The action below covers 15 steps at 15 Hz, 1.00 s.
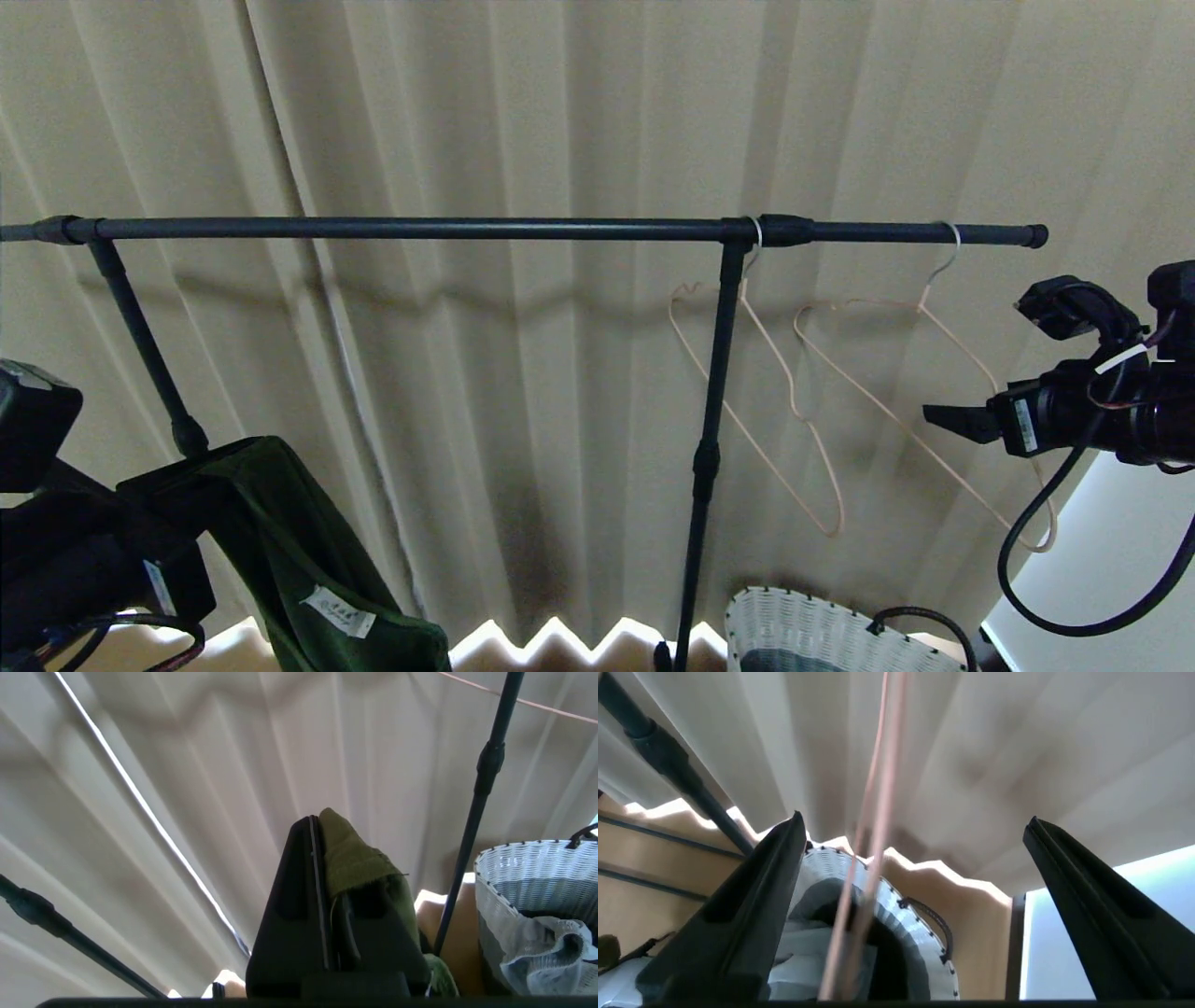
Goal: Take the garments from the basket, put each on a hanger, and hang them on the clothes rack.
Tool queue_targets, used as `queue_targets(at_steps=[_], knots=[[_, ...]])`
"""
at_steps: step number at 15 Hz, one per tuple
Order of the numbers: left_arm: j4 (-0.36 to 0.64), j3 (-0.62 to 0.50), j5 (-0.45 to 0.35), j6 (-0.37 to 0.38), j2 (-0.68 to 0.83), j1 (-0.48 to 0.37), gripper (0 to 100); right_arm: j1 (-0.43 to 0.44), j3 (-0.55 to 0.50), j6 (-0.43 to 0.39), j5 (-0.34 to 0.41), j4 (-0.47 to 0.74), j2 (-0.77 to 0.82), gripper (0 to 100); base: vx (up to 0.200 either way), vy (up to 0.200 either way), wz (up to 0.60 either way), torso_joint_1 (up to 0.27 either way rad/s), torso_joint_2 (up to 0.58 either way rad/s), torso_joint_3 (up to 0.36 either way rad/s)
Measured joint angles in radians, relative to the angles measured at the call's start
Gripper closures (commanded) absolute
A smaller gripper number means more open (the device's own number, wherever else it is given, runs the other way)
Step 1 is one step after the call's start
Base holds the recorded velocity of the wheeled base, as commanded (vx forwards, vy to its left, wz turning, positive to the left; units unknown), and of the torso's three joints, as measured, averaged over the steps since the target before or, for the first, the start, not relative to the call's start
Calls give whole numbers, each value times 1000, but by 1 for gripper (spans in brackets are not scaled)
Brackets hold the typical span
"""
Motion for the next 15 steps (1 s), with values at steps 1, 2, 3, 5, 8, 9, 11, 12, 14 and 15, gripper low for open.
queue_targets(at_steps=[1, 2, 3, 5, 8, 9, 11, 12, 14, 15], knots=[[-1, 0, 0, 0, 0, 0, 100, 0, 0, 0, 0, -1, 3, 0, 0, 0, 0, 0, 0, 0], [0, 0, 0, 0, -1, 0, 100, 0, 0, 0, 0, -3, 6, 0, 0, 0, 0, 0, 0, 0], [0, -1, 0, 0, -1, 0, 100, 0, 0, 1, 1, -3, 10, 0, 0, 0, 0, 0, 0, 0], [0, -1, 0, 0, -2, 1, 100, 0, 0, 2, 1, -3, 14, 100, 0, 0, 0, 0, 0, 0], [0, -2, 0, 0, -3, 1, 100, 1, 0, 2, 2, -3, 17, 100, 0, 0, 0, 0, 0, 0], [0, -2, 0, 0, -3, 1, 100, 2, 0, 2, 2, -3, 17, 100, 0, 0, 0, 0, 0, 0], [-1, -2, 0, 0, -4, 1, 100, 2, -1, 2, 2, -4, 15, 100, 0, 0, 0, 0, 0, 0], [0, -2, 0, 1, -4, 1, 100, 2, -1, 2, 2, -4, 13, 100, 0, 0, 0, 0, 0, 0], [-1, -1, 0, 1, -4, 1, 100, 1, 3, 11, 2, -4, 6, 100, 0, 0, 0, 0, 0, 0], [-1, 0, 0, 4, -4, 1, 100, 0, 6, 29, 2, -4, -1, 100, 0, 0, 0, 0, 0, 0]])
